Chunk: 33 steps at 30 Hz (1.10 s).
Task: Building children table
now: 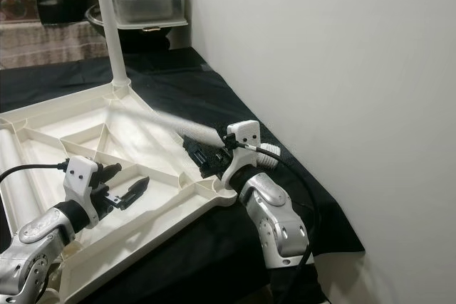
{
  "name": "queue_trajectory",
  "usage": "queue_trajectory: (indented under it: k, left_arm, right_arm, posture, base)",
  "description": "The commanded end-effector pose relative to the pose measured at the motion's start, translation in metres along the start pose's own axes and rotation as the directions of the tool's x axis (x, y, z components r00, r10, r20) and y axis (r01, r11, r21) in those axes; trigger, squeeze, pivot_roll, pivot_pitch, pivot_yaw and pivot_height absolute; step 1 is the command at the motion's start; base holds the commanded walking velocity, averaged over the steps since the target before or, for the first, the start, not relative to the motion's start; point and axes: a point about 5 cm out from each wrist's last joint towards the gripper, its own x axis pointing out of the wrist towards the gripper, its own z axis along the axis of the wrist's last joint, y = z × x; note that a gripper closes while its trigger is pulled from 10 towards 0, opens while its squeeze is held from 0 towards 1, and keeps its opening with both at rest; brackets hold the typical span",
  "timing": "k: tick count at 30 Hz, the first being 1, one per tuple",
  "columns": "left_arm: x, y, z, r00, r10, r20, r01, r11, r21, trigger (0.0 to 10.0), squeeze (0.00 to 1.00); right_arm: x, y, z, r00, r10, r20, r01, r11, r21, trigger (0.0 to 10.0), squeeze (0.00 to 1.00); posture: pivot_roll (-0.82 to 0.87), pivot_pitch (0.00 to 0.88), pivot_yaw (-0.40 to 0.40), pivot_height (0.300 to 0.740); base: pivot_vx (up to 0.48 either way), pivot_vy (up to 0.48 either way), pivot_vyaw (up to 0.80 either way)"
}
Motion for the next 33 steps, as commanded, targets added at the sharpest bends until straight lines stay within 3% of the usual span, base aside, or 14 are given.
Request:
queue_trajectory:
  k: [1, 8, 9, 10, 14, 18, 20, 21, 23, 24, 29, 33]
  left_arm:
    - [0.001, 0.001, -0.002, 1.0, -0.006, -0.014, 0.006, 1.0, 0.011, 10.0, 0.0]
    - [0.0, 0.001, -0.003, 1.0, -0.007, -0.015, 0.007, 1.0, 0.01, 10.0, 0.0]
    - [0.0, 0.001, -0.003, 1.0, -0.007, -0.015, 0.007, 1.0, 0.01, 10.0, 0.0]
    - [0.0, 0.001, -0.003, 1.0, -0.007, -0.015, 0.007, 1.0, 0.011, 10.0, 0.0]
    - [0.0, 0.0, -0.003, 1.0, -0.005, -0.014, 0.005, 1.0, 0.011, 10.0, 0.0]
    - [0.0, 0.0, -0.005, 1.0, 0.001, -0.024, -0.001, 1.0, 0.013, 10.0, 0.0]
    - [0.0, 0.0, -0.005, 1.0, 0.001, -0.024, -0.001, 1.0, 0.013, 10.0, 0.0]
    - [0.0, -0.001, -0.005, 1.0, 0.003, -0.023, -0.002, 1.0, 0.01, 10.0, 0.0]
    - [0.001, -0.001, -0.005, 1.0, 0.003, -0.022, -0.003, 1.0, 0.01, 10.0, 0.0]
    - [0.002, -0.001, -0.005, 1.0, 0.004, -0.021, -0.004, 1.0, 0.008, 10.0, 0.0]
    - [0.005, -0.002, -0.004, 1.0, 0.022, -0.008, -0.022, 1.0, -0.002, 10.0, 0.0]
    - [0.008, -0.002, -0.001, 0.996, 0.086, 0.029, -0.086, 0.996, -0.012, 10.0, 0.0]
  right_arm:
    - [-0.003, 0.004, 0.0, 0.999, 0.038, 0.012, -0.037, 0.999, -0.025, 0.0, 1.0]
    - [-0.001, -0.002, 0.001, 0.999, 0.044, -0.006, -0.044, 0.997, -0.063, 0.0, 1.0]
    - [0.001, -0.005, -0.001, 0.999, 0.022, -0.025, -0.023, 0.997, -0.07, 6.7, 1.0]
    - [0.002, -0.009, -0.002, 0.999, -0.004, -0.036, 0.001, 0.998, -0.069, 10.0, 1.0]
    - [0.003, -0.012, -0.003, 0.999, -0.025, -0.045, 0.022, 0.997, -0.072, 10.0, 1.0]
    - [0.006, -0.022, -0.012, 0.984, -0.156, -0.082, 0.151, 0.986, -0.069, 10.0, 1.0]
    - [0.006, -0.027, -0.018, 0.969, -0.206, -0.135, 0.197, 0.977, -0.078, 10.0, 1.0]
    - [0.003, -0.036, -0.03, 0.934, -0.286, -0.215, 0.264, 0.956, -0.126, 10.0, 1.0]
    - [0.002, -0.038, -0.032, 0.925, -0.303, -0.23, 0.277, 0.951, -0.139, 10.0, 1.0]
    - [0.002, -0.038, -0.031, 0.929, -0.298, -0.219, 0.284, 0.954, -0.095, 10.0, 1.0]
    - [0.002, -0.041, -0.028, 0.927, -0.313, -0.206, 0.306, 0.95, -0.069, 10.0, 1.0]
    - [0.003, -0.051, -0.037, 0.827, -0.456, -0.328, 0.373, 0.882, -0.287, 10.0, 1.0]
  posture:
    - [-0.02, 0.0, -0.075, 0.74]
    - [-0.01, 0.0, -0.081, 0.74]
    - [-0.01, 0.0, -0.081, 0.74]
    - [-0.01, 0.0, -0.083, 0.74]
    - [-0.01, 0.0, -0.085, 0.74]
    - [-0.01, 0.0, -0.086, 0.74]
    - [-0.01, 0.0, -0.086, 0.74]
    - [-0.01, 0.0, -0.082, 0.74]
    - [-0.01, 0.0, -0.082, 0.74]
    - [-0.01, 0.0, -0.08, 0.74]
    - [-0.01, 0.0, -0.076, 0.74]
    - [-0.01, 0.0, -0.075, 0.74]
  base:
    - [0.0, 0.0, 0.0]
    - [0.0, 0.0, 0.0]
    - [0.0, 0.0, 0.0]
    - [0.0, 0.0, 0.0]
    - [0.0, 0.0, 0.0]
    - [0.0, 0.0, 0.0]
    - [0.0, 0.0, 0.0]
    - [0.0, 0.0, 0.0]
    - [0.0, 0.0, 0.0]
    - [0.0, 0.0, 0.0]
    - [0.0, 0.0, 0.0]
    - [0.0, 0.0, 0.0]
